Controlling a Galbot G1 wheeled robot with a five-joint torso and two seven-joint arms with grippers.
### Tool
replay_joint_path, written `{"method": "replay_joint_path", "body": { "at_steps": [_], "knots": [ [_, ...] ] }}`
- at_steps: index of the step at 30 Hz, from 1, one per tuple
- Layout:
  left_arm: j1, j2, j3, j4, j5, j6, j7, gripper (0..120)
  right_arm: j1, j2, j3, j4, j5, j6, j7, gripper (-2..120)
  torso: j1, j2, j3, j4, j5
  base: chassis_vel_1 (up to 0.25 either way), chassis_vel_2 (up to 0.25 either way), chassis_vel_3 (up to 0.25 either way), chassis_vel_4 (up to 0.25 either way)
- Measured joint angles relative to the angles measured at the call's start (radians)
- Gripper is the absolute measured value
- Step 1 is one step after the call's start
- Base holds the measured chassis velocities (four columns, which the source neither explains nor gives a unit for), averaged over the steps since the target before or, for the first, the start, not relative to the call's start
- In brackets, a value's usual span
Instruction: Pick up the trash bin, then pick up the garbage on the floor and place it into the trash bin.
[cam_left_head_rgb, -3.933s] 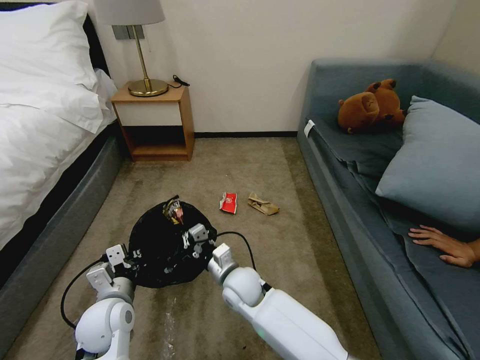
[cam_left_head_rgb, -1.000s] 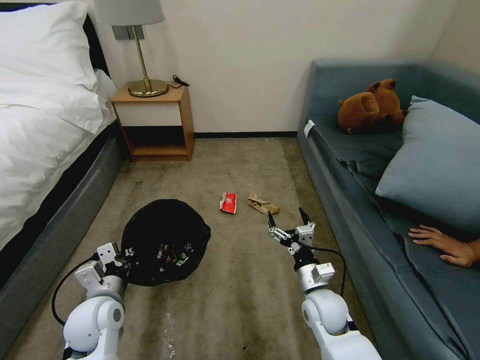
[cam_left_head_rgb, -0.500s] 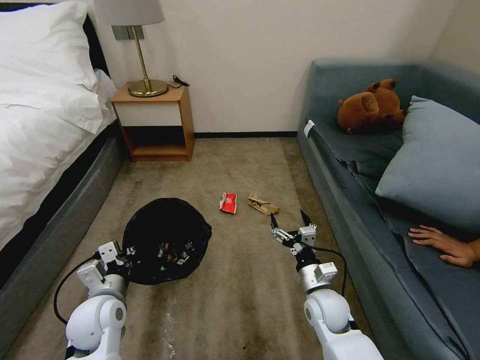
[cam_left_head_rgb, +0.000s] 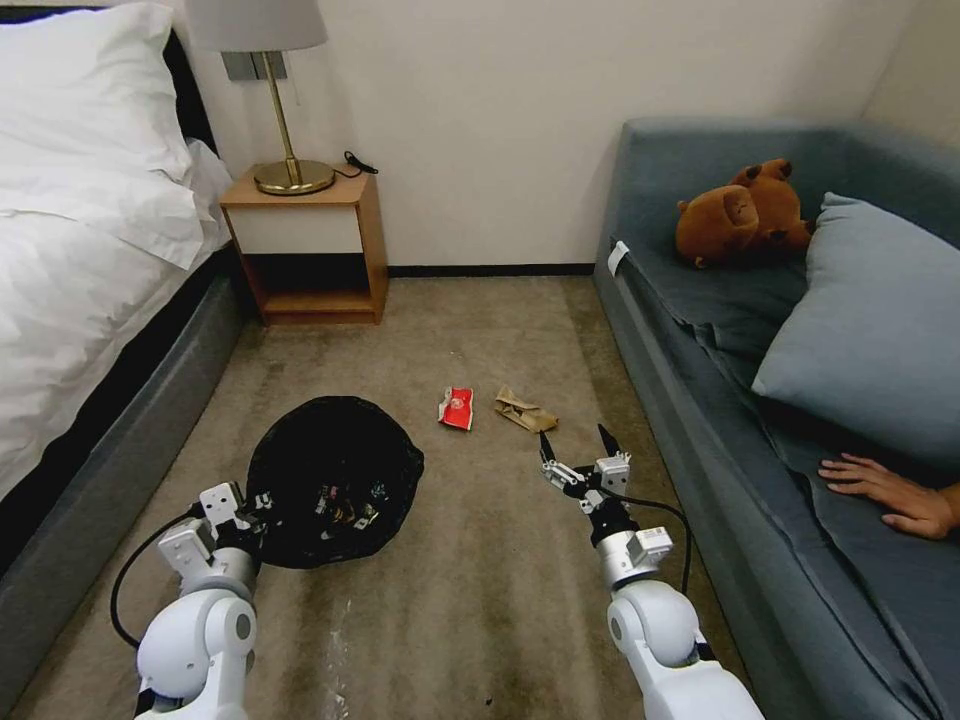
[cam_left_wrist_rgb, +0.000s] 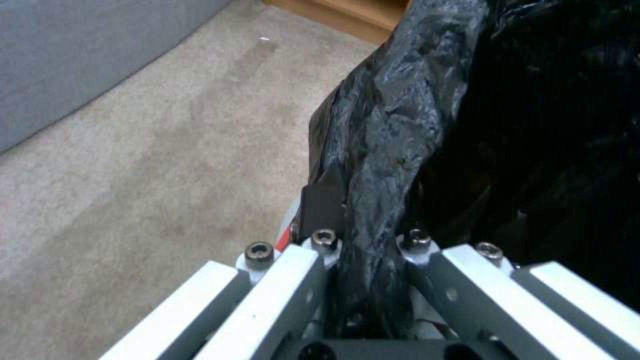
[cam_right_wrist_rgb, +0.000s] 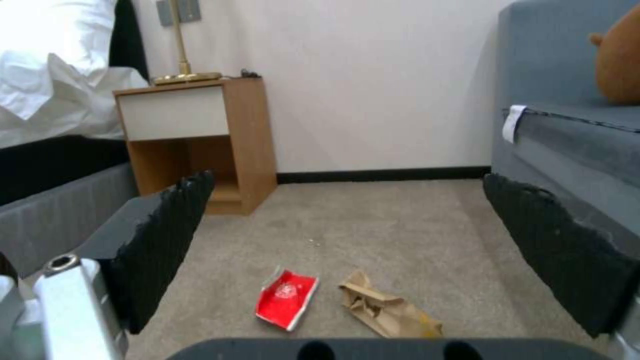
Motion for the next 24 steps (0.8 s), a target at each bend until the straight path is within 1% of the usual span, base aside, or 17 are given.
{"method": "replay_joint_path", "body": {
  "at_steps": [10, 17, 24],
  "knots": [
    [-0.001, -0.001, 0.001, 0.002, 0.004, -0.001, 0.002, 1, -0.004, 0.001, 0.008, -0.008, 0.000, 0.005, -0.003, 100, 0.000, 0.000, 0.000, 0.0000, 0.0000, -0.066, 0.055, 0.061, -0.066],
    [0.000, -0.004, 0.001, 0.002, 0.009, -0.004, 0.003, 1, 0.001, 0.001, 0.007, -0.006, 0.000, 0.003, -0.004, 100, 0.000, 0.000, 0.000, 0.0000, 0.0000, -0.033, 0.033, 0.037, -0.024],
    [0.003, -0.004, -0.001, 0.002, 0.009, -0.007, 0.004, 1, 0.002, 0.003, 0.005, -0.006, 0.000, 0.002, -0.004, 100, 0.000, 0.000, 0.000, 0.0000, 0.0000, -0.064, 0.068, 0.059, -0.065]
  ]
}}
